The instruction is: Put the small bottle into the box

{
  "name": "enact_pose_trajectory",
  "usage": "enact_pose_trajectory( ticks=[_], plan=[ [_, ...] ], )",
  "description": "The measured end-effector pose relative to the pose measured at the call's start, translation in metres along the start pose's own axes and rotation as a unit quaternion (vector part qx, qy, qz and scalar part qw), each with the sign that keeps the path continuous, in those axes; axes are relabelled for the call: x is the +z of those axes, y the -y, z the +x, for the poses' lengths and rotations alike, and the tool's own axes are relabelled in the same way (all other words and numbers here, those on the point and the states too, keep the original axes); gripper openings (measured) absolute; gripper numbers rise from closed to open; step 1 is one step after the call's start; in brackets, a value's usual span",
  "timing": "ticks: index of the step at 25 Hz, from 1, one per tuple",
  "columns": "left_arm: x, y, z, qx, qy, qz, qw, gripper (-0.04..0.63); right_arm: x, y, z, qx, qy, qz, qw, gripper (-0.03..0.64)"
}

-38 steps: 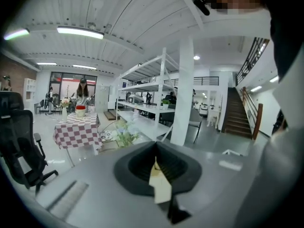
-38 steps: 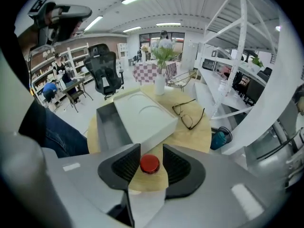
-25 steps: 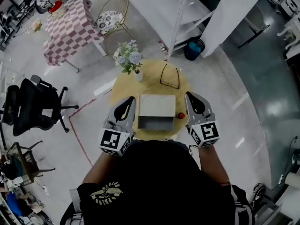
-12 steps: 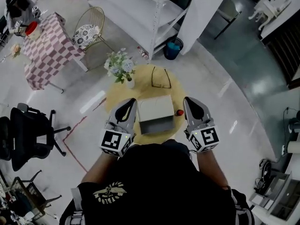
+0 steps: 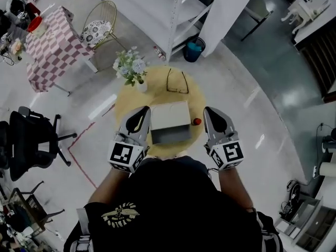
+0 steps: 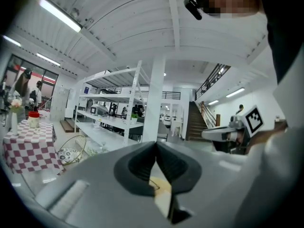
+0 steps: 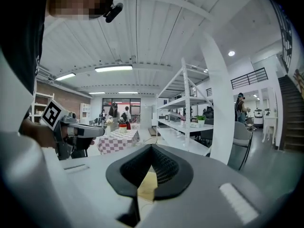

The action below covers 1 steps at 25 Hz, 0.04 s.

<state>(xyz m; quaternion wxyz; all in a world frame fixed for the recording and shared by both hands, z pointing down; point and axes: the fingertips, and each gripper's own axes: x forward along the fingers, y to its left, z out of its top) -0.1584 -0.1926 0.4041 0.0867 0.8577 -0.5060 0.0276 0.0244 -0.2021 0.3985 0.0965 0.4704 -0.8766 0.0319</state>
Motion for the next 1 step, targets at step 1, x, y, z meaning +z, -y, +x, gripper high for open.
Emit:
enact_pose_trajectory(
  ticks=[1],
  plan=[
    [0.0,0.005,0.0024,0.003,-0.002,-0.001,1.0,0.0,-0.0002,0.0053,-0.0022,0.001,0.001,-0.004,1.0,0.006]
  ],
)
